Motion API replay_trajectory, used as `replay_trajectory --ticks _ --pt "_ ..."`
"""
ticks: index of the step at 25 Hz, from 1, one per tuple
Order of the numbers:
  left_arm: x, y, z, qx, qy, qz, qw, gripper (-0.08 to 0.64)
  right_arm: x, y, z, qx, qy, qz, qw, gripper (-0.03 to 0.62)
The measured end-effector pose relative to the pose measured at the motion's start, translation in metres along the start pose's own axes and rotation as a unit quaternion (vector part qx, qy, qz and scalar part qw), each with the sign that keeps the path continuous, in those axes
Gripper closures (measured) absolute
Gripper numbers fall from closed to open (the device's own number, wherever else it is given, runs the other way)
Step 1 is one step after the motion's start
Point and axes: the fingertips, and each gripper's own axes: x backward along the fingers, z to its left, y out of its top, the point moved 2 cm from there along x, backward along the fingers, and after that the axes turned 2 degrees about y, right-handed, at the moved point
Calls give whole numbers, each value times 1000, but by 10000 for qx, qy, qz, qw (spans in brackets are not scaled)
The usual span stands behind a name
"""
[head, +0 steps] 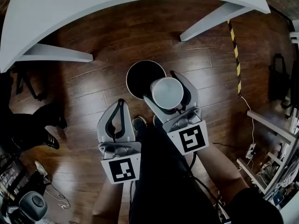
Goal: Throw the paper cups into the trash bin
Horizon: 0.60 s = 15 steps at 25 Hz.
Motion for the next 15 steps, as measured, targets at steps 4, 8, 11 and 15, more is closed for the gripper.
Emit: replay_trajectory --ticks 4,8,11,15 --pt "-8 -34 -9 -135 -49 240 9996 555 -8 -29 2 -89 101 104 9999 224" --pt "-20 -63 -11 -295 -175 321 9989 555 -22 -55 1 -77 111 167 9998 224" --pt "-29 -84 -12 -268 -147 369 9989 555 -30 -82 -1 -73 138 299 9994 224" --pt "-31 -116 -18 -480 -218 517 9973 555 -35 -127 3 -28 212 643 9977 224"
